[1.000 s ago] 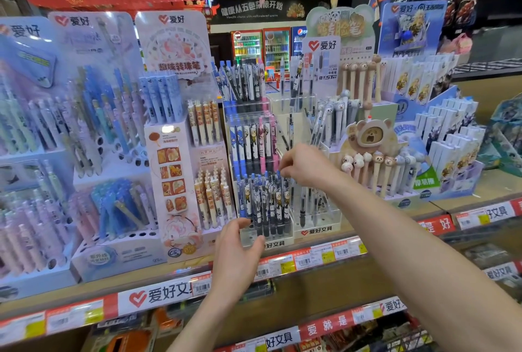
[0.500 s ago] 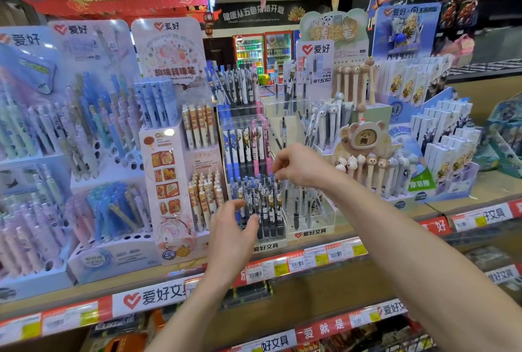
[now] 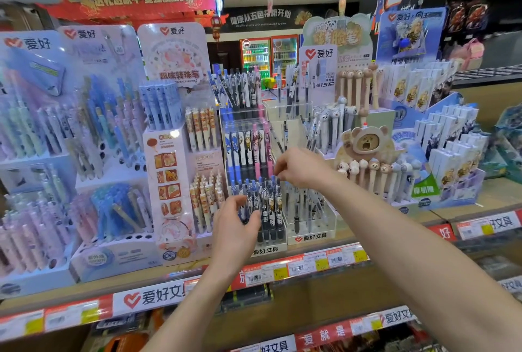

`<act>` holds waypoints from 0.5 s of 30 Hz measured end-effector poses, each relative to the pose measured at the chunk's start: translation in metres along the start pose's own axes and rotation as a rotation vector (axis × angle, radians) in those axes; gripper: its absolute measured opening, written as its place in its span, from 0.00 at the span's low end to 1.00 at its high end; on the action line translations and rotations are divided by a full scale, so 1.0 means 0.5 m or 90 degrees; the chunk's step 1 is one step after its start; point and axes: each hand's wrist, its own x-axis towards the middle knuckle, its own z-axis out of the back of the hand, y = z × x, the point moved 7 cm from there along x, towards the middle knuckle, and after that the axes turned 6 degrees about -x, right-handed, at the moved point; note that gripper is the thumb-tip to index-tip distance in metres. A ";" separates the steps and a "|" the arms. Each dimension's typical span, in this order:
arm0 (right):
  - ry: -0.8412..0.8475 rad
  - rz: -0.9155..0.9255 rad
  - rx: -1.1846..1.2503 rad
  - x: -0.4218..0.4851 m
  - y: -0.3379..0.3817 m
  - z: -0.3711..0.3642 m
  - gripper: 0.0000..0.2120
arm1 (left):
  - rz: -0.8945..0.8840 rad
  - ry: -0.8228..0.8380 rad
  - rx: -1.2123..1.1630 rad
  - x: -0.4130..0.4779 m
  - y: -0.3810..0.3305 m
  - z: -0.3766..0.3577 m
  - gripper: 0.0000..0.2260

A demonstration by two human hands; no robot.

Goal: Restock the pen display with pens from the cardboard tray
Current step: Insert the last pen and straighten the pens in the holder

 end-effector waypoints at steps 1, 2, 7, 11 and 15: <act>-0.001 0.005 0.007 0.002 0.003 0.001 0.06 | 0.001 -0.001 -0.001 0.000 0.000 0.000 0.19; 0.001 0.011 0.015 0.005 0.006 0.000 0.07 | 0.002 -0.003 -0.001 0.000 -0.001 0.001 0.19; 0.024 0.035 0.037 0.012 0.011 -0.015 0.07 | 0.006 -0.003 0.001 -0.001 -0.001 -0.001 0.19; 0.022 0.039 0.043 0.014 0.008 -0.017 0.08 | 0.005 -0.003 0.003 0.003 -0.001 -0.002 0.19; 0.021 0.049 0.072 0.009 0.004 -0.022 0.10 | 0.001 -0.008 -0.004 0.010 -0.004 0.000 0.19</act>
